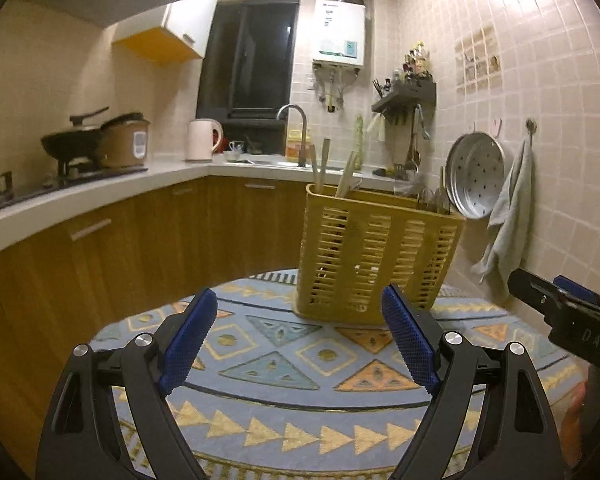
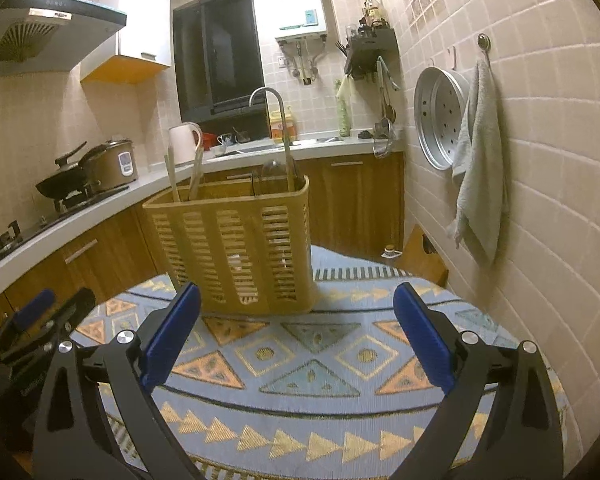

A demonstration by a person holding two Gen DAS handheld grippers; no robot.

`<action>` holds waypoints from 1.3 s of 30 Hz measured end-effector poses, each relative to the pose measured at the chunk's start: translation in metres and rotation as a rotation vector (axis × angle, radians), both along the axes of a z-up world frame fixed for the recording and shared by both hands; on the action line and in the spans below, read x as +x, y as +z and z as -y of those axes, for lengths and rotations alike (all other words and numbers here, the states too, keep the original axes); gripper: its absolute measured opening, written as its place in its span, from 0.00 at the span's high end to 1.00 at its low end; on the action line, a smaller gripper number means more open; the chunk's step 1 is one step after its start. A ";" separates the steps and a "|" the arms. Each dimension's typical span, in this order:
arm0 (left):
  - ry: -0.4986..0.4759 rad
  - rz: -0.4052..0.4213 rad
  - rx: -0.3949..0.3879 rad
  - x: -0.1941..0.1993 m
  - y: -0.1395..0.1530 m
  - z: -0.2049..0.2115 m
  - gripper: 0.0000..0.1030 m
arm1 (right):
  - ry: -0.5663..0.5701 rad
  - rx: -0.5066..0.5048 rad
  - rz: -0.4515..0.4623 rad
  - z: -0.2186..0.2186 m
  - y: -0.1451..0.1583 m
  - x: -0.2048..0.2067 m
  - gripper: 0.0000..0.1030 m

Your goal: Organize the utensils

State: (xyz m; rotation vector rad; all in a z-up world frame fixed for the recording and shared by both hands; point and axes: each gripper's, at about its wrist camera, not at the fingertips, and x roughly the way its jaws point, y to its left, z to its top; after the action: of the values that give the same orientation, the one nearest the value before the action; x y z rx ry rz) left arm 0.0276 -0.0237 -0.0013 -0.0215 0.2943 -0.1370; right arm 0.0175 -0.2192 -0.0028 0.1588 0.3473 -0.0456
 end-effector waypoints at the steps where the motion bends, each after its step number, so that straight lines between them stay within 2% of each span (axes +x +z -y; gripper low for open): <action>1: 0.007 -0.003 0.007 0.000 0.000 0.000 0.18 | -0.005 -0.012 -0.002 -0.001 -0.003 0.000 0.10; 4: 0.014 -0.021 -0.002 0.004 0.000 -0.004 0.18 | -0.014 -0.050 -0.006 -0.004 -0.009 0.001 0.10; 18: -0.003 0.000 0.049 0.000 0.000 0.004 0.17 | -0.017 -0.063 -0.010 -0.003 -0.013 0.004 0.10; 24: -0.006 0.006 0.071 -0.001 0.000 0.008 0.12 | -0.024 -0.064 -0.011 -0.003 -0.013 0.005 0.10; 39: 0.000 0.009 0.072 -0.001 0.000 0.008 0.07 | -0.014 -0.067 -0.032 -0.004 -0.016 0.007 0.10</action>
State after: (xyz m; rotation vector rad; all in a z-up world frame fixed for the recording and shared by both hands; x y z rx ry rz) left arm 0.0267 -0.0321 -0.0015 0.0500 0.2902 -0.1263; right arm 0.0241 -0.2148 -0.0190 0.0947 0.3764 -0.0736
